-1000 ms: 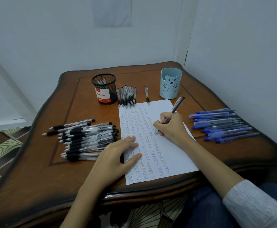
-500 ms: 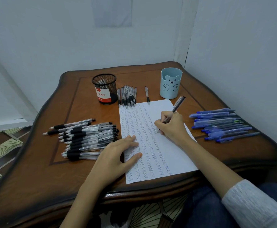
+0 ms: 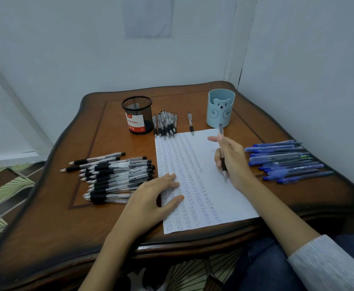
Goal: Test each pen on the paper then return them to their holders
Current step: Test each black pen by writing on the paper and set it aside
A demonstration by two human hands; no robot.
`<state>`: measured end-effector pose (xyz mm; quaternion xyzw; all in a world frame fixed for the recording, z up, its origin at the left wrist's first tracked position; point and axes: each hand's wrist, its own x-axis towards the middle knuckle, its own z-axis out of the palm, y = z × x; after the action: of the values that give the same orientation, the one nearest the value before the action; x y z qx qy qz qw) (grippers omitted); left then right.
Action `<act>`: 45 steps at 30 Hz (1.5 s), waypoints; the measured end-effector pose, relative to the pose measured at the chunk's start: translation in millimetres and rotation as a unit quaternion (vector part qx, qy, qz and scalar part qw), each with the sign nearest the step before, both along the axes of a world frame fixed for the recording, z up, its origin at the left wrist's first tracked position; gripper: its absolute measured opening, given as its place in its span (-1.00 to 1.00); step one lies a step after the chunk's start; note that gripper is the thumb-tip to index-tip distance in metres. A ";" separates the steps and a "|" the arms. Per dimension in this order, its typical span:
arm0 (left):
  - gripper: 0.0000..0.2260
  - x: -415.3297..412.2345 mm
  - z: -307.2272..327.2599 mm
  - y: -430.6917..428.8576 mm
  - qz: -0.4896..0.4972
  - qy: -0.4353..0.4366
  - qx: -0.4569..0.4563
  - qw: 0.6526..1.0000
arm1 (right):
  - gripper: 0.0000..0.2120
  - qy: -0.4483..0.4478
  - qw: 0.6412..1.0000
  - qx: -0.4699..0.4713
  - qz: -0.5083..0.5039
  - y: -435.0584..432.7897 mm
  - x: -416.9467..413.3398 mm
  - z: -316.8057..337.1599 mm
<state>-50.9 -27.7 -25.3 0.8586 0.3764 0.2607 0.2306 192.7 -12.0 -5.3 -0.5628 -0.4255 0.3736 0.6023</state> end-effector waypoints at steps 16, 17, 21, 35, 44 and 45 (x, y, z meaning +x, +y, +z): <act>-0.53 0.8 0.7 -0.7 0.001 0.004 0.004 1.000 | -0.78 -0.156 0.986 0.018 -0.050 -7.6 -2.3 -0.4; -0.52 1.0 1.0 -0.9 0.001 0.007 0.005 1.000 | -0.77 -0.162 0.985 0.020 -0.050 -7.7 -2.2 -0.7; -0.54 0.8 2.0 -1.4 0.003 0.010 0.004 1.000 | -0.79 -0.183 0.982 0.024 -0.028 -8.4 -5.1 -0.1; -0.55 -1.3 4.0 3.6 0.004 0.006 -0.020 1.000 | -0.84 -0.188 0.977 -0.070 0.072 62.6 -7.2 30.7; -0.59 -2.3 1.4 4.7 -0.001 -0.006 -0.013 1.000 | -0.97 -0.187 0.975 -0.122 -0.014 150.1 -16.9 38.5; -0.59 -2.3 0.6 4.9 -0.001 -0.008 -0.013 1.000 | -0.94 -0.205 0.970 -0.129 -0.022 157.8 -16.7 36.2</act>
<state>-53.3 -22.8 -24.6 0.8540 0.3769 0.2620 0.2449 176.0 145.8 30.9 -0.7093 -0.4754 0.2884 0.4332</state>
